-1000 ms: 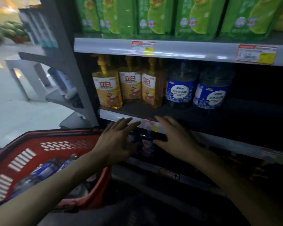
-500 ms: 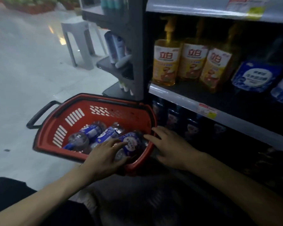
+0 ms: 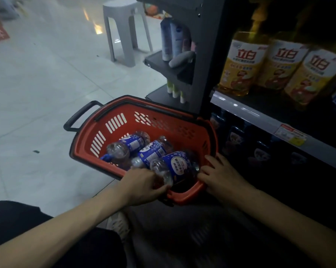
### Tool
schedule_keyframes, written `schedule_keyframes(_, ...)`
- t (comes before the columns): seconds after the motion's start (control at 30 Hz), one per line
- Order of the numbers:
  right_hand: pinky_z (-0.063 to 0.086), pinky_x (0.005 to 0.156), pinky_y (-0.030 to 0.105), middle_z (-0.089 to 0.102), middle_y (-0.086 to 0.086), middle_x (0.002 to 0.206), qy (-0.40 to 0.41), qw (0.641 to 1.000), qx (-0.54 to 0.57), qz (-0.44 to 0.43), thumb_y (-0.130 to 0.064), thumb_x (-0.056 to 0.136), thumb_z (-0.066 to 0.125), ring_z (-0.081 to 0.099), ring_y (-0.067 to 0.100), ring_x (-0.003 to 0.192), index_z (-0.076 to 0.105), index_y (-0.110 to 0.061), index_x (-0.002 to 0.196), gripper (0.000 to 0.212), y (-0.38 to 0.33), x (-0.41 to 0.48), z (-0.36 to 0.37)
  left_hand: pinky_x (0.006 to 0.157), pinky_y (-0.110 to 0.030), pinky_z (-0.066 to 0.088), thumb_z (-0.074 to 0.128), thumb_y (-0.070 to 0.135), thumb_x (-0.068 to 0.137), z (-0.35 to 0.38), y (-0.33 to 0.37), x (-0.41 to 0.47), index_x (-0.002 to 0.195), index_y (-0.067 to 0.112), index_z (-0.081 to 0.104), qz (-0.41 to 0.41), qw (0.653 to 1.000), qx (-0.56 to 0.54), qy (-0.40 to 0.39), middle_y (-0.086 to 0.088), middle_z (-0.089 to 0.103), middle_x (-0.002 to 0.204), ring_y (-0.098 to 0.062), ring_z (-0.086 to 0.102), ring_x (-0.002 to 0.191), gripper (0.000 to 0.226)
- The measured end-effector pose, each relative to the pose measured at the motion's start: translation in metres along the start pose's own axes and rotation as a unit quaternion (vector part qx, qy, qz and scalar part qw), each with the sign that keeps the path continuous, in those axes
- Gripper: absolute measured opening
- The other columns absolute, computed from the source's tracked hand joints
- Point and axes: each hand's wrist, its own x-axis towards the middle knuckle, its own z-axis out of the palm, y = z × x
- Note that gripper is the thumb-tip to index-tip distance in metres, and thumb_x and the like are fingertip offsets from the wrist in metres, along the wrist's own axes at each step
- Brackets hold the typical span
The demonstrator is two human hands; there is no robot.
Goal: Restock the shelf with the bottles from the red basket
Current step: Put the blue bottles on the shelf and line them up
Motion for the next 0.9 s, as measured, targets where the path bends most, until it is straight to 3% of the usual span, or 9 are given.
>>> schedule_keyframes(0.07, 0.051, 0.096, 0.060, 0.075, -0.001, 0.090, -0.012, 1.000, -0.004, -0.002, -0.042, 0.050, 0.090, 0.069, 0.040, 0.106, 0.076, -0.027, 0.086, 0.041, -0.004, -0.005, 0.004, 0.063, -0.024, 0.041, 0.028, 0.077, 0.088, 0.003, -0.002, 0.002, 0.100, 0.032, 0.072, -0.005, 1.000, -0.001, -0.012, 0.007, 0.074, 0.087, -0.008, 0.068, 0.075, 0.064)
schedule_keyframes(0.2, 0.047, 0.100, 0.058, 0.074, 0.003, 0.097, -0.035, 0.999, 0.006, -0.019, -0.048, 0.065, 0.080, 0.066, 0.035, 0.105, 0.073, -0.024, 0.095, 0.039, -0.013, -0.015, 0.008, 0.069, -0.025, 0.053, 0.043, 0.073, 0.091, 0.006, -0.002, 0.003, 0.113, 0.038, 0.073, -0.019, 0.999, -0.029, -0.037, 0.012, 0.076, 0.098, -0.005, 0.070, 0.085, 0.051)
schedule_keyframes(0.37, 0.041, 0.110, 0.059, 0.071, 0.008, 0.117, -0.069, 0.996, 0.034, -0.040, -0.071, 0.085, 0.039, 0.060, 0.035, 0.122, 0.065, -0.025, 0.124, 0.066, -0.016, -0.030, 0.009, 0.078, -0.032, 0.060, 0.057, 0.059, 0.095, -0.001, -0.011, 0.011, 0.123, 0.037, 0.070, -0.056, 0.993, -0.096, -0.035, 0.016, 0.072, 0.110, -0.006, 0.068, 0.093, 0.038)
schedule_keyframes(0.47, 0.035, 0.115, 0.058, 0.069, 0.008, 0.123, -0.079, 0.995, 0.060, -0.032, -0.078, 0.096, 0.016, 0.057, 0.034, 0.127, 0.064, -0.026, 0.129, 0.078, -0.014, -0.031, 0.007, 0.081, -0.036, 0.059, 0.061, 0.051, 0.094, -0.003, -0.015, 0.019, 0.135, 0.033, 0.065, -0.063, 0.997, -0.035, -0.011, 0.006, 0.069, 0.118, -0.016, 0.067, 0.104, 0.044)
schedule_keyframes(0.67, 0.007, 0.124, 0.058, 0.055, 0.006, 0.145, -0.064, 0.991, 0.109, -0.032, -0.081, 0.086, -0.012, 0.037, 0.030, 0.145, 0.055, -0.029, 0.140, 0.101, -0.015, -0.027, 0.001, 0.083, -0.040, 0.057, 0.065, 0.054, 0.091, -0.004, -0.012, 0.036, 0.150, 0.032, 0.045, -0.086, 0.994, 0.037, -0.050, 0.001, 0.060, 0.131, -0.023, 0.062, 0.116, 0.066)
schedule_keyframes(0.73, 0.001, 0.125, 0.055, 0.048, 0.003, 0.151, -0.060, 0.990, 0.124, -0.035, -0.081, 0.082, -0.016, 0.029, 0.027, 0.149, 0.049, -0.030, 0.144, 0.104, -0.015, -0.026, -0.004, 0.086, -0.042, 0.057, 0.064, 0.052, 0.092, -0.007, -0.017, 0.040, 0.146, 0.031, 0.050, -0.103, 0.993, 0.028, -0.058, 0.001, 0.061, 0.132, -0.024, 0.063, 0.118, 0.059)
schedule_keyframes(0.8, 0.003, 0.126, 0.054, 0.049, 0.002, 0.150, -0.041, 0.989, 0.139, -0.033, -0.080, 0.083, -0.017, 0.031, 0.025, 0.148, 0.051, -0.030, 0.142, 0.103, -0.015, -0.025, -0.008, 0.088, -0.042, 0.057, 0.063, 0.051, 0.095, -0.013, -0.024, 0.042, 0.145, 0.031, 0.053, -0.117, 0.992, 0.018, -0.053, 0.001, 0.062, 0.134, -0.025, 0.062, 0.122, 0.055)
schedule_keyframes(0.9, 0.009, 0.124, 0.047, 0.050, -0.004, 0.148, -0.018, 0.985, 0.170, -0.023, -0.080, 0.089, -0.002, 0.036, 0.019, 0.144, 0.049, -0.032, 0.143, 0.088, -0.017, -0.017, -0.010, 0.090, -0.043, 0.057, 0.059, 0.056, 0.096, -0.017, -0.032, 0.040, 0.146, 0.029, 0.054, -0.119, 0.992, 0.012, -0.027, 0.001, 0.062, 0.137, -0.024, 0.062, 0.121, 0.057)
